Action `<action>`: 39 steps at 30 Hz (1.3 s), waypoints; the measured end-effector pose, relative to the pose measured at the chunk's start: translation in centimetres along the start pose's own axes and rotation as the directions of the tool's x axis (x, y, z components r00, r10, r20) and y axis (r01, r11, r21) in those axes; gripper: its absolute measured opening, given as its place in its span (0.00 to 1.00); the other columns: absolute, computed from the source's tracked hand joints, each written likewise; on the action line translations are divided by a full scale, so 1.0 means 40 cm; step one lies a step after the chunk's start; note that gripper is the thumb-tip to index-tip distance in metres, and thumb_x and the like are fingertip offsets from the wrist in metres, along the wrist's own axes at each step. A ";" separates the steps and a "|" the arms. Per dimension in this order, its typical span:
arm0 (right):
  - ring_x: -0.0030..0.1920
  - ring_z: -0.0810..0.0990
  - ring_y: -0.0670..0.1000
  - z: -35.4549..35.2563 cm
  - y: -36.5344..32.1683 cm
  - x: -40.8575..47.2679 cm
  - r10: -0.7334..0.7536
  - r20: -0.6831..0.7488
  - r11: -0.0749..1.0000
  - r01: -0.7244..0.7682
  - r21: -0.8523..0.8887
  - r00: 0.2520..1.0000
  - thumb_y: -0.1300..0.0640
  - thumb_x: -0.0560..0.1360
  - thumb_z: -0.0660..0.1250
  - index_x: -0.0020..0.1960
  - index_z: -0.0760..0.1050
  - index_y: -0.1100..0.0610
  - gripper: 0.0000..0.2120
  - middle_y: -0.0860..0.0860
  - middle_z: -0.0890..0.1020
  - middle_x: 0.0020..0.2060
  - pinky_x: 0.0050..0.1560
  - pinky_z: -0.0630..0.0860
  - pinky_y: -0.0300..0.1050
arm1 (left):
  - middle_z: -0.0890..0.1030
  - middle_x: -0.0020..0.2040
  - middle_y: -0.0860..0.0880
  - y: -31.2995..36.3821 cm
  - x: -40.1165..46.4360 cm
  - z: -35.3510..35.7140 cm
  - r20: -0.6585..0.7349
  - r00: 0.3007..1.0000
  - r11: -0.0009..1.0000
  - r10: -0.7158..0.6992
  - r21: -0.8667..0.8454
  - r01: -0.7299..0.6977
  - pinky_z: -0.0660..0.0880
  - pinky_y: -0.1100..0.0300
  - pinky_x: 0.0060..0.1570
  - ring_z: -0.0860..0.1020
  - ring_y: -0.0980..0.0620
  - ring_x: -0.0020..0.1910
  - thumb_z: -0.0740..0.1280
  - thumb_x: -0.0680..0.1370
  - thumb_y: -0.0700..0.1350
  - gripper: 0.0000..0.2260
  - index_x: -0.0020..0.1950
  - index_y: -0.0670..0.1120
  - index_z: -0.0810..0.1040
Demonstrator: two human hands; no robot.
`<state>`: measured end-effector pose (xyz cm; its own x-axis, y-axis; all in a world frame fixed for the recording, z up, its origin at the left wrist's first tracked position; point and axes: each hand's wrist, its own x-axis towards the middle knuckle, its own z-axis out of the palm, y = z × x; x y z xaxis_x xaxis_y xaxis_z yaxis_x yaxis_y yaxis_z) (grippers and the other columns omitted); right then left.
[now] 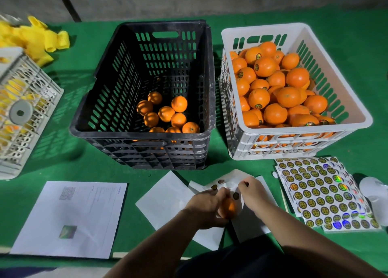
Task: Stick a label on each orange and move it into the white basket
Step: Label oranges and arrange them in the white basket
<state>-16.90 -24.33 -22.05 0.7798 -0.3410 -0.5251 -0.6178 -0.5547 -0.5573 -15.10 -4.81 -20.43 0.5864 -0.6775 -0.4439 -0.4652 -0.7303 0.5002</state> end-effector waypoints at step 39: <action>0.50 0.84 0.43 -0.172 -0.068 -0.242 -0.379 -0.003 0.838 0.345 0.423 0.925 0.64 0.76 0.75 0.55 0.85 0.49 0.13 0.43 0.86 0.47 0.52 0.79 0.33 | 0.78 0.65 0.53 0.044 -0.059 -0.062 -0.321 0.946 0.852 -0.035 -0.505 -0.140 0.79 0.56 0.59 0.80 0.52 0.58 0.77 0.75 0.54 0.31 0.73 0.55 0.66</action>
<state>-22.06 -24.74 -11.03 0.9561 -0.1072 -0.2728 -0.2918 -0.2614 -0.9201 -15.64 -4.30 -16.66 0.7844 -0.5876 -0.1987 -0.1436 -0.4837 0.8634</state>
